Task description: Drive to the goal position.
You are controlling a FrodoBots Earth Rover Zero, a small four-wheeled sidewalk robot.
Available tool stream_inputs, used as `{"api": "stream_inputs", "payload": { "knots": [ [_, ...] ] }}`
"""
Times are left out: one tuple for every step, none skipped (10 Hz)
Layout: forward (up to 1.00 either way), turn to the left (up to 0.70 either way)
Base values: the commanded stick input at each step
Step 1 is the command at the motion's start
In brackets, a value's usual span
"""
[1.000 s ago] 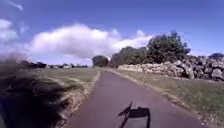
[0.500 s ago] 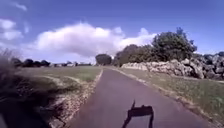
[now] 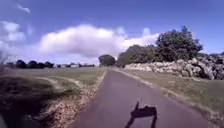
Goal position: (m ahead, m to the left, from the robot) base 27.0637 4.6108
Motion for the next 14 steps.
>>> {"api": "stream_inputs", "payload": {
  "knots": [
    [0.7, 0.01],
    [0.7, 0.0],
    [0.7, 0.0],
    [0.7, 0.0],
    [0.7, 0.0],
    [0.7, 0.0],
    [0.7, 0.0],
    [0.7, 0.0],
    [0.7, 0.0],
    [0.7, 0.0],
    [0.7, 0.0],
    [0.7, 0.0],
    [0.7, 0.0],
    [0.7, 0.0]
  ]
}}
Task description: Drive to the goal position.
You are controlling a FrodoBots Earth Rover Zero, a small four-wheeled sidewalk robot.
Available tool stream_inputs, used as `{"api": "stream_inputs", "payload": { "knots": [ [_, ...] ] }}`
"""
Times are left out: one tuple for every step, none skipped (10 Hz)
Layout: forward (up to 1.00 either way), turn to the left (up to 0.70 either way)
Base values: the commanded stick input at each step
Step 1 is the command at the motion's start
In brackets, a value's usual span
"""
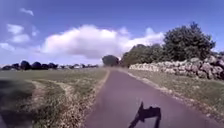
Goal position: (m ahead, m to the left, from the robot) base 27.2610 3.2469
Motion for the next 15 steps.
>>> {"api": "stream_inputs", "payload": {
  "knots": [
    [0.7, 0.0],
    [0.7, 0.0],
    [0.7, 0.0],
    [0.7, 0.0],
    [0.7, 0.0],
    [0.7, 0.0],
    [0.7, 0.0],
    [0.7, 0.0],
    [0.7, 0.0],
    [0.7, 0.0],
    [0.7, 0.0],
    [0.7, 0.0],
    [0.7, 0.0],
    [0.7, 0.0],
    [0.7, 0.0]
  ]
}}
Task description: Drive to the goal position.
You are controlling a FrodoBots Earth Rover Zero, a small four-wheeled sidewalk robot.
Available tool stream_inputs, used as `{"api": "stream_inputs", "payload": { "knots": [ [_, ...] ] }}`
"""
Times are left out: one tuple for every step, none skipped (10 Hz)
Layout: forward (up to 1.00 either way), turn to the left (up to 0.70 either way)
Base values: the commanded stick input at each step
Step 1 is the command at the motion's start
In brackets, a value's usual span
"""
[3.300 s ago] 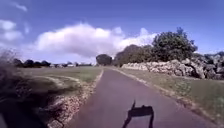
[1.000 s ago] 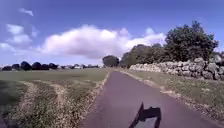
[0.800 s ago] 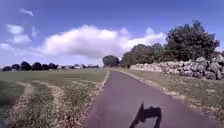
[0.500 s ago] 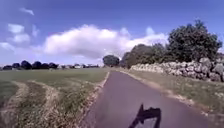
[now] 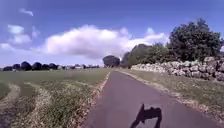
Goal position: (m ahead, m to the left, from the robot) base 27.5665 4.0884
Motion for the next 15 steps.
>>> {"api": "stream_inputs", "payload": {
  "knots": [
    [0.7, 0.0],
    [0.7, 0.0],
    [0.7, 0.0],
    [0.7, 0.0],
    [0.7, 0.0],
    [0.7, 0.0],
    [0.7, 0.0],
    [0.7, 0.0],
    [0.7, -0.02],
    [0.7, -0.07],
    [0.7, -0.14],
    [0.7, -0.13],
    [0.7, -0.12],
    [0.7, -0.07],
    [0.7, 0.0]
  ]
}}
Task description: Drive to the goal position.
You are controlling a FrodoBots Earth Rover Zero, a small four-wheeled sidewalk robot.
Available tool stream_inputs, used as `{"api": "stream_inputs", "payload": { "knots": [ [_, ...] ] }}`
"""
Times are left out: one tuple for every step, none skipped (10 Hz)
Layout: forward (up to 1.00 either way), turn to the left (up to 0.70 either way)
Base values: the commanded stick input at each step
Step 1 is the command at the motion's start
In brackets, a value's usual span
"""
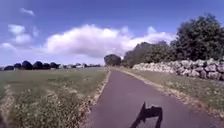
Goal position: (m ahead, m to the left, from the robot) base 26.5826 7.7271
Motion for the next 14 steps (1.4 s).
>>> {"api": "stream_inputs", "payload": {
  "knots": [
    [0.7, 0.0],
    [0.7, 0.0],
    [0.7, -0.14],
    [0.7, -0.14],
    [0.7, -0.08],
    [0.7, -0.02],
    [0.7, 0.0],
    [0.7, 0.0],
    [0.7, 0.0],
    [0.7, 0.0],
    [0.7, 0.0],
    [0.7, 0.0],
    [0.7, 0.0],
    [0.7, 0.0]
  ]
}}
